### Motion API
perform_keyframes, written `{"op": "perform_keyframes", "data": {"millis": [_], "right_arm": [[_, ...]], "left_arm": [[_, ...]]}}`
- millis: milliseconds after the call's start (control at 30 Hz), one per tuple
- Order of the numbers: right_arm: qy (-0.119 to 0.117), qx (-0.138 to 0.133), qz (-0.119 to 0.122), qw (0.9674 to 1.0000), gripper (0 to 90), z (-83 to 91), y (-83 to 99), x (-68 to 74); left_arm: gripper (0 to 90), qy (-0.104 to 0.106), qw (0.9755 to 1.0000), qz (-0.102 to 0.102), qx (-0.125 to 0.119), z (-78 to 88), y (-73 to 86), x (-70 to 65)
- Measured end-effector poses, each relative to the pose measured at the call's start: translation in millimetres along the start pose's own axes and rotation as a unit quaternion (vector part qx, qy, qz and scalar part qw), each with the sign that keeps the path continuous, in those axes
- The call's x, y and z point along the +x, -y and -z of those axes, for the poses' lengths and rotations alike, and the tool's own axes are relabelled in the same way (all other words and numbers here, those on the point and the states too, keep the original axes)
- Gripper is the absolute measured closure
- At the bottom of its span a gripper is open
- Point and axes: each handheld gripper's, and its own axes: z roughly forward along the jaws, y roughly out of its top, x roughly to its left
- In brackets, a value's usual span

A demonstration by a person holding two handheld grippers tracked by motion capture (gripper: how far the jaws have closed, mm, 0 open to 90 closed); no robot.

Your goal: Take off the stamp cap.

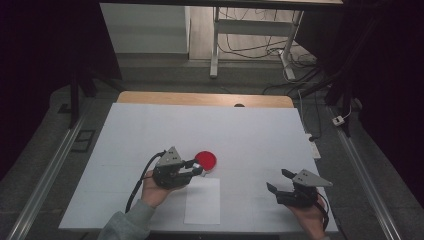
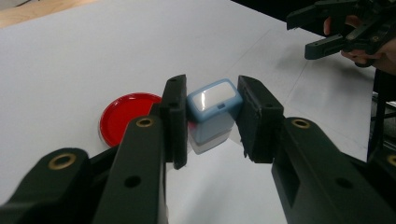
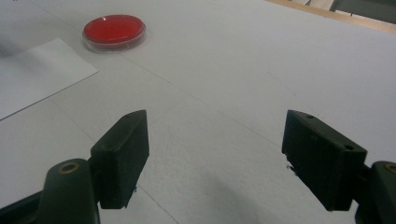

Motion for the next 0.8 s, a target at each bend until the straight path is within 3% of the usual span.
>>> {"op": "perform_keyframes", "data": {"millis": [800], "right_arm": [[-0.017, -0.022, 0.023, 0.9994, 23.4, -8.2, -14.4, 21.3]], "left_arm": [[65.3, 0.000, 1.0000, 0.002, -0.005, 0.9, -0.1, 0.2]]}}
